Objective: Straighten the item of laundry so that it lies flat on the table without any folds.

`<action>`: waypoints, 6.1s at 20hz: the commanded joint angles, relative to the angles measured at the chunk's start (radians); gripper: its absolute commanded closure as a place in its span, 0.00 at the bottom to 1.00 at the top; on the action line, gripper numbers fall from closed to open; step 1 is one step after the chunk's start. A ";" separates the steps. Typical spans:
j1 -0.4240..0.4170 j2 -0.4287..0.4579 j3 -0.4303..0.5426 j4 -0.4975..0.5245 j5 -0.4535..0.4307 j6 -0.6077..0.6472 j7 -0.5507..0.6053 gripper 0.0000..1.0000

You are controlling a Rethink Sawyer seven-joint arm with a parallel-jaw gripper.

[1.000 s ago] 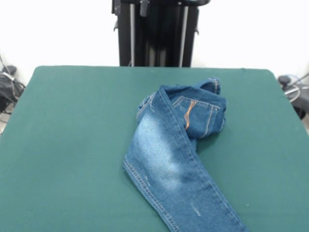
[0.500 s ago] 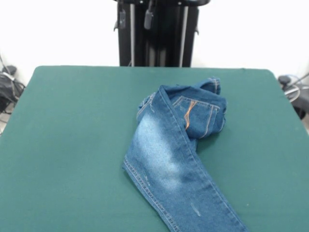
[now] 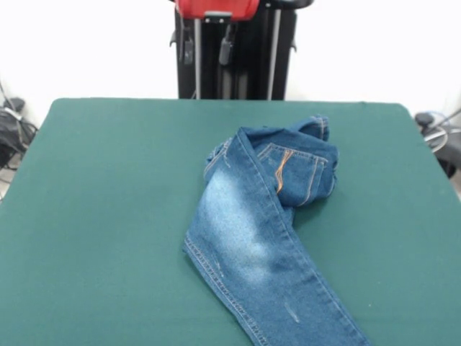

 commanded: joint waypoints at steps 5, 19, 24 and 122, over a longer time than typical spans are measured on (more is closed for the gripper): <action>-0.111 -0.042 0.283 0.254 0.041 -0.279 0.252 0.00; -0.338 -0.028 0.545 0.427 -0.090 -0.611 0.353 0.00; -0.337 -0.020 0.540 0.437 -0.100 -0.625 0.367 0.00; -0.026 0.173 0.243 -0.012 0.013 -0.179 0.383 0.00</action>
